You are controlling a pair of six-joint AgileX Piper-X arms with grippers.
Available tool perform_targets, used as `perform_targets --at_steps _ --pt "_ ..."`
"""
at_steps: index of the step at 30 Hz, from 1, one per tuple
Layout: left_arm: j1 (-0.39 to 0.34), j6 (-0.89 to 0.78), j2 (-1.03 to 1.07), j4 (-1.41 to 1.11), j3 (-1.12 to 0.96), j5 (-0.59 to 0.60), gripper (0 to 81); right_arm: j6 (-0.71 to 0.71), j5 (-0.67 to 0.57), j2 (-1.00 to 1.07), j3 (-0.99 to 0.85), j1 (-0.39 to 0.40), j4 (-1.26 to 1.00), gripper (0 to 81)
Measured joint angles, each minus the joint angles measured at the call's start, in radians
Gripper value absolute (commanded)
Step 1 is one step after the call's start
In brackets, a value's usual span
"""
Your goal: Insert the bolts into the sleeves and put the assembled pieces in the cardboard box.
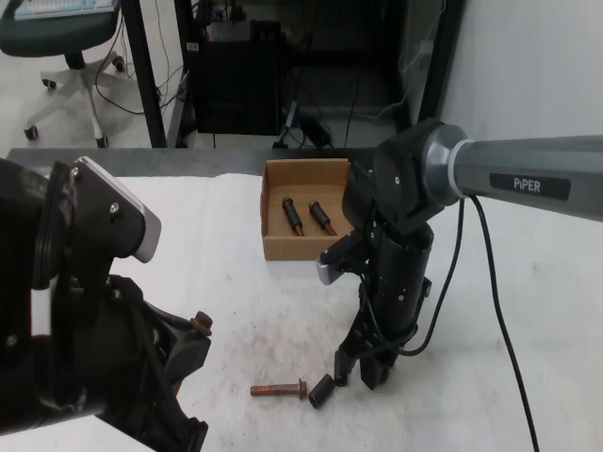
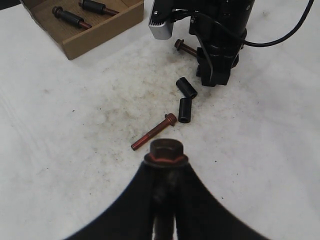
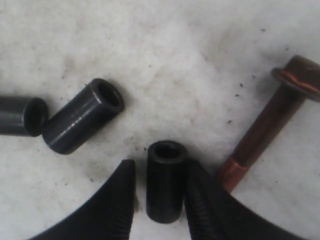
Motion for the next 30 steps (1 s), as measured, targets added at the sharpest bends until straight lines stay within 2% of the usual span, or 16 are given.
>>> perform_targets --at_steps 17,18,19,21,30 --pt "0.000 0.000 0.000 0.000 0.000 0.000 0.3 -0.006 0.032 0.000 -0.001 0.004 0.015 31.1" --pt "0.000 0.000 0.000 0.000 0.000 0.000 0.3 -0.006 0.032 0.000 -0.001 0.004 0.015 27.7" --pt "0.000 0.000 0.000 -0.002 0.000 0.000 0.3 -0.006 0.032 0.000 -0.001 0.004 0.015 20.9" --pt "0.000 0.000 0.000 -0.001 0.000 0.000 0.3 -0.006 0.038 0.000 -0.001 0.004 0.015 1.1" --pt "0.000 -0.008 0.000 -0.044 0.000 0.000 0.3 -0.008 0.030 -0.023 0.004 0.004 0.020 0.8"
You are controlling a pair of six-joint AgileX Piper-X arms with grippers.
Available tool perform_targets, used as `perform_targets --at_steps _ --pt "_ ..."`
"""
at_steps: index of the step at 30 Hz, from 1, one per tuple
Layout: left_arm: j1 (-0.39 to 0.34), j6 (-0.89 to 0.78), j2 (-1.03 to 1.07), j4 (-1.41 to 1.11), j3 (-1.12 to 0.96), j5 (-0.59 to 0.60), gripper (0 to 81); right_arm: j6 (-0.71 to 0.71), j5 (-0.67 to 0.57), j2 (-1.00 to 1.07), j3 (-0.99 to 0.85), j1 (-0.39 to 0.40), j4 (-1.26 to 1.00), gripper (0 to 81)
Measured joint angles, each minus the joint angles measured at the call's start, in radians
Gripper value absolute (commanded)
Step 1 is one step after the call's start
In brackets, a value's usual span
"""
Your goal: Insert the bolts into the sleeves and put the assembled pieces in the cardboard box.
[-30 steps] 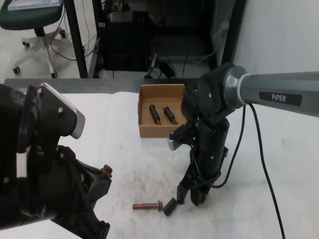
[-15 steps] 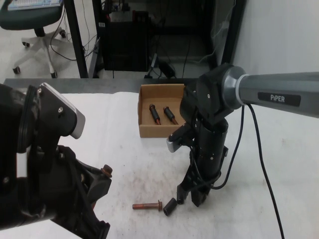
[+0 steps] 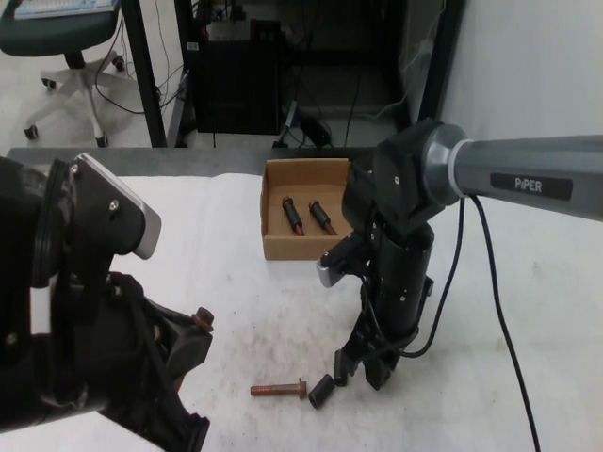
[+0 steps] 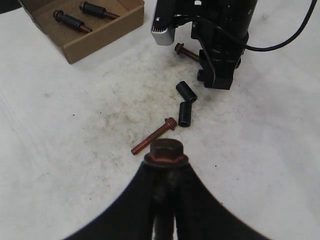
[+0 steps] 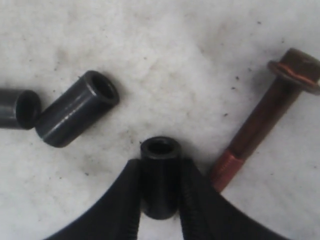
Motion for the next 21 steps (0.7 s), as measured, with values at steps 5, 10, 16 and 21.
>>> perform_targets --at_steps 5,10,16,21 --pt "0.000 -0.060 -0.014 -0.131 0.000 0.000 0.3 0.011 -0.143 -0.114 0.010 -0.010 -0.010 0.8" --pt "0.000 -0.089 -0.031 -0.448 0.000 0.008 0.2 0.113 -0.311 -0.396 0.070 -0.081 -0.216 0.8" --pt "0.000 -0.100 0.009 -0.717 -0.002 0.231 0.2 0.218 -0.510 -0.604 0.297 -0.121 -0.582 0.8" --pt "0.000 -0.192 0.136 -0.864 -0.002 0.406 0.2 0.392 -0.694 -0.737 0.616 -0.077 -1.040 0.8"
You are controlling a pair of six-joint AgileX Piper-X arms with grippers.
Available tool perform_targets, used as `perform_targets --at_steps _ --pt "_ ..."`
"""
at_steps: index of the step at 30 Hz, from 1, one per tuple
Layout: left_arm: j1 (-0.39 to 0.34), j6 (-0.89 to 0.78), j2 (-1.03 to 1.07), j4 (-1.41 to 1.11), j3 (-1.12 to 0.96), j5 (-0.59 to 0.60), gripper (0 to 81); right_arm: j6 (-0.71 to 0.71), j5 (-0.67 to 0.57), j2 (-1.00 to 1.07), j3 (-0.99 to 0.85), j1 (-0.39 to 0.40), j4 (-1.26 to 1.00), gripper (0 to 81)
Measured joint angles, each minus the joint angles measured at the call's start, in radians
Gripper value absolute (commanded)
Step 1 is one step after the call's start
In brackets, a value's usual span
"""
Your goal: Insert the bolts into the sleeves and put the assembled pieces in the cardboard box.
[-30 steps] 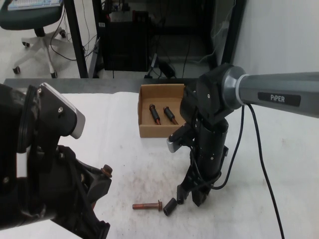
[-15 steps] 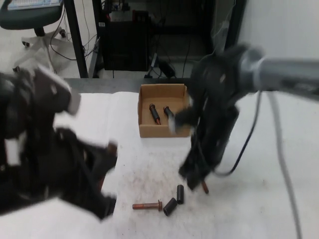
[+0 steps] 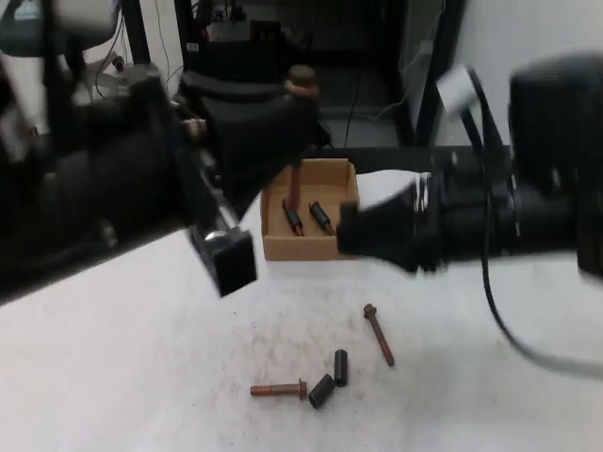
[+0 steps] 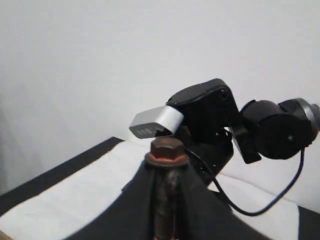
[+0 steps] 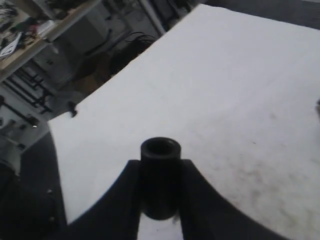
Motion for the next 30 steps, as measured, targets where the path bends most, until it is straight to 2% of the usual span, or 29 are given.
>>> perform_targets --at_steps 2,6,11,16,30 --pt "0.000 -0.019 0.034 -0.066 0.002 0.007 0.2 0.052 -0.018 -0.058 0.115 0.043 -0.144 0.8" --pt "0.006 -0.078 0.083 -0.211 0.002 0.016 0.2 0.078 -0.012 -0.106 0.222 0.091 -0.308 0.8" --pt "0.019 -0.203 0.126 -0.321 0.002 0.023 0.2 0.080 0.020 -0.145 0.252 0.097 -0.520 0.8" --pt "0.019 -0.247 0.152 -0.370 0.002 0.074 0.2 0.080 0.036 -0.147 0.252 0.097 -0.664 0.8" --pt "0.019 -0.256 0.187 -0.377 0.002 0.106 0.2 0.062 0.037 -0.147 0.252 0.097 -0.682 0.8"
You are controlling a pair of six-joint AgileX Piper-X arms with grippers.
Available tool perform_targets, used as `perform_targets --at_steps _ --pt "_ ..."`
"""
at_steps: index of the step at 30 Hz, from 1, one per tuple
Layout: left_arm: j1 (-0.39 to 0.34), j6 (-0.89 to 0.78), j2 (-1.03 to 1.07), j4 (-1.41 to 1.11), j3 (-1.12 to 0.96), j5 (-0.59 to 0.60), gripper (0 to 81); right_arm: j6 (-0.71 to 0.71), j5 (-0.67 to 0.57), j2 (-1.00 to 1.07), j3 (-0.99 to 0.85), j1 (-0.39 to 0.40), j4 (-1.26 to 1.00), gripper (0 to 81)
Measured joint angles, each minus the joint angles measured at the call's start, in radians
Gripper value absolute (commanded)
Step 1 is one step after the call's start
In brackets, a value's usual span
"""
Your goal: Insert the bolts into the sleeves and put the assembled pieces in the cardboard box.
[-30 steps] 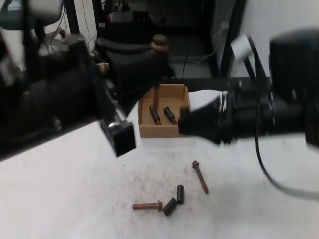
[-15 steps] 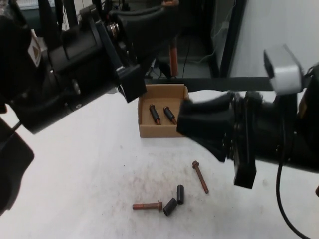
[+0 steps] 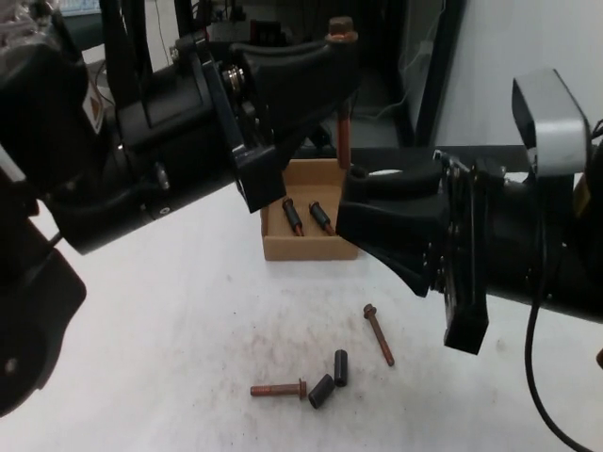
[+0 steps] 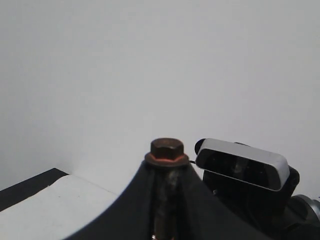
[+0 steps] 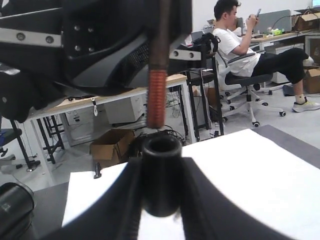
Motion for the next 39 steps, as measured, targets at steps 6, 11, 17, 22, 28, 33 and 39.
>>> perform_targets --at_steps 6,11,17,22,28,33,39 --pt "0.000 0.000 0.000 -0.001 0.000 0.000 0.2 -0.062 0.000 0.000 0.000 0.000 0.107 0.8" --pt "0.000 0.000 0.000 0.007 0.000 0.011 0.2 -0.102 0.001 0.000 0.002 0.000 0.176 0.8" --pt "0.000 0.000 0.000 0.075 -0.002 0.039 0.2 -0.097 0.001 0.000 -0.008 0.000 0.184 0.8" --pt "0.000 0.019 0.006 0.104 -0.002 0.046 0.2 -0.097 0.001 0.000 -0.033 0.000 0.183 0.8" --pt "0.000 0.030 0.006 0.104 -0.002 0.047 0.2 -0.097 0.001 0.000 -0.034 0.000 0.193 0.8" --pt "0.000 0.030 0.006 0.104 -0.002 0.047 0.2 -0.097 -0.030 0.000 -0.034 0.000 0.210 0.8" --pt "0.000 0.030 0.006 0.104 -0.002 0.047 0.2 -0.097 -0.036 0.000 -0.034 0.000 0.211 0.8"
